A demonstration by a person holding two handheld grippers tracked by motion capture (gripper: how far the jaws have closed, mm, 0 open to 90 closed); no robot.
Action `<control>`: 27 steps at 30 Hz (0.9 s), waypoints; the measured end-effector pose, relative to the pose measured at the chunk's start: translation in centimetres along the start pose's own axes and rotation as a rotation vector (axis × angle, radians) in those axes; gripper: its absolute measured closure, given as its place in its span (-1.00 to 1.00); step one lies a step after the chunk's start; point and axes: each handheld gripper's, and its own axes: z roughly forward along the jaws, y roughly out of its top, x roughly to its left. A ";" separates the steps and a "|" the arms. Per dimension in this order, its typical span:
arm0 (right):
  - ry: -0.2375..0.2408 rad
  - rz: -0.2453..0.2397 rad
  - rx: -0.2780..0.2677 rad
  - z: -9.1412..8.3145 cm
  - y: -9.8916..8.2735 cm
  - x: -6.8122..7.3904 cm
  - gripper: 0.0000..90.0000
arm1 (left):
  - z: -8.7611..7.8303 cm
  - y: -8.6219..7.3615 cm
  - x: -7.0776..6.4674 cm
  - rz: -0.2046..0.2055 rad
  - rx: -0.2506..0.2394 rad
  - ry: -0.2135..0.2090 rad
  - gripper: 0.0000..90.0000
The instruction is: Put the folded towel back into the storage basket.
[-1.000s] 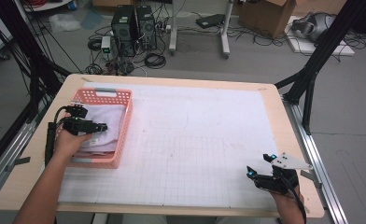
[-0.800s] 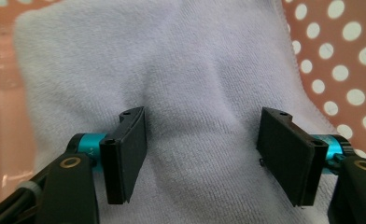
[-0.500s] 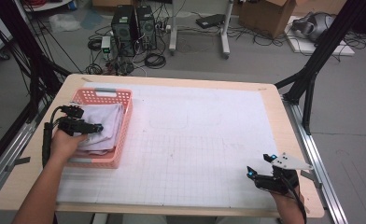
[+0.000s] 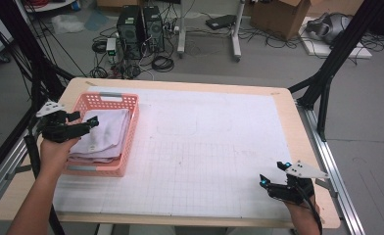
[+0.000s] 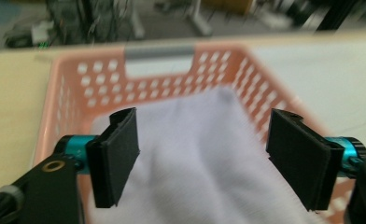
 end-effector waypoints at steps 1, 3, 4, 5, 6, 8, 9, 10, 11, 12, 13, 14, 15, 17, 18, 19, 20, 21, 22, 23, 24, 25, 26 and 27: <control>0.002 -0.002 -0.002 0.0 0.0 0.0 -0.55 | -0.4 -0.1 -0.2 -0.011 -0.028 -0.035 -0.47; 0.004 0.000 -0.006 -0.1 0.1 0.0 -0.55 | -1.1 -0.5 -0.8 -0.010 -0.072 -0.077 -0.47; 0.004 0.007 -0.012 -0.2 0.1 0.0 -0.55 | -1.3 -0.7 -1.2 -0.005 -0.092 -0.083 -0.48; 0.005 0.013 -0.015 -0.2 0.1 -0.1 -0.55 | -1.5 -0.9 -1.5 0.002 -0.107 -0.094 -0.52; 0.006 0.018 -0.016 -0.1 0.0 -0.1 -0.55 | -1.7 -1.2 -2.3 0.004 -0.133 -0.112 -0.53; 0.007 0.017 -0.016 -0.1 0.0 0.0 -0.55 | -1.9 -1.4 -3.3 0.023 -0.146 -0.132 -0.54; 0.007 0.012 -0.015 -0.1 0.0 0.0 -0.55 | -1.9 -1.4 -3.3 0.023 -0.146 -0.132 -0.53; 0.010 0.010 -0.015 -0.1 0.0 -0.1 -0.55 | -2.0 -1.5 -3.8 0.029 -0.157 -0.148 -0.53; 0.011 0.010 -0.017 -0.2 0.0 -0.1 -0.55 | -2.1 -1.5 -4.4 0.037 -0.167 -0.161 -0.52; 0.011 0.010 -0.017 -0.2 0.0 -0.1 -0.55 | -2.1 -1.5 -5.0 0.046 -0.177 -0.174 -0.52; 0.013 0.017 -0.016 -0.2 0.0 -0.1 -0.55 | -2.1 -1.5 -5.6 0.052 -0.189 -0.187 -0.52; 0.013 0.014 -0.021 -0.2 0.0 -0.1 -0.55 | -2.2 -1.5 -6.2 0.061 -0.198 -0.202 -0.52; 0.013 0.014 -0.021 -0.2 0.0 -0.1 -0.55 | -2.2 -1.4 -6.8 0.066 -0.204 -0.221 -0.52; 0.017 0.018 -0.025 -0.2 0.0 -0.2 -0.55 | -2.4 -1.3 -7.9 0.078 -0.219 -0.256 -0.52; 0.021 0.022 -0.030 -0.2 0.0 -0.3 -0.55 | -2.4 -1.2 -8.5 0.081 -0.225 -0.274 -0.52; 0.022 0.027 -0.033 -0.2 0.0 -0.3 -0.55 | -2.4 -1.2 -9.6 0.088 -0.235 -0.305 -0.52; 0.025 0.030 -0.039 -0.2 0.0 -0.3 -0.55 | -2.4 -1.2 -9.6 0.088 -0.235 -0.305 -0.52; 0.028 0.028 -0.045 -0.2 0.0 -0.3 -0.55 | -2.4 -1.6 -10.9 0.089 -0.236 -0.337 -0.52; 0.031 0.031 -0.048 -0.2 0.0 -0.3 -0.55 | -2.4 -1.6 -10.9 0.089 -0.236 -0.337 -0.52; 0.031 0.031 -0.048 -0.2 0.0 -0.3 -0.55 | -2.3 -1.9 -11.6 0.088 -0.238 -0.351 -0.52; 0.030 0.028 -0.059 -0.3 0.0 -0.2 -0.55 | -2.3 -2.2 -12.3 0.088 -0.240 -0.366 -0.52; 0.031 0.025 -0.063 -0.3 0.0 -0.1 -0.55 | -2.2 -2.6 -13.0 0.095 -0.239 -0.377 -0.52; 0.030 0.024 -0.067 -0.3 0.0 0.0 -0.55 | -2.0 -3.2 -14.5 0.122 -0.226 -0.394 -0.52; 0.029 0.022 -0.069 -0.3 0.1 0.1 -0.55 | -1.9 -3.5 -15.2 0.133 -0.225 -0.403 -0.52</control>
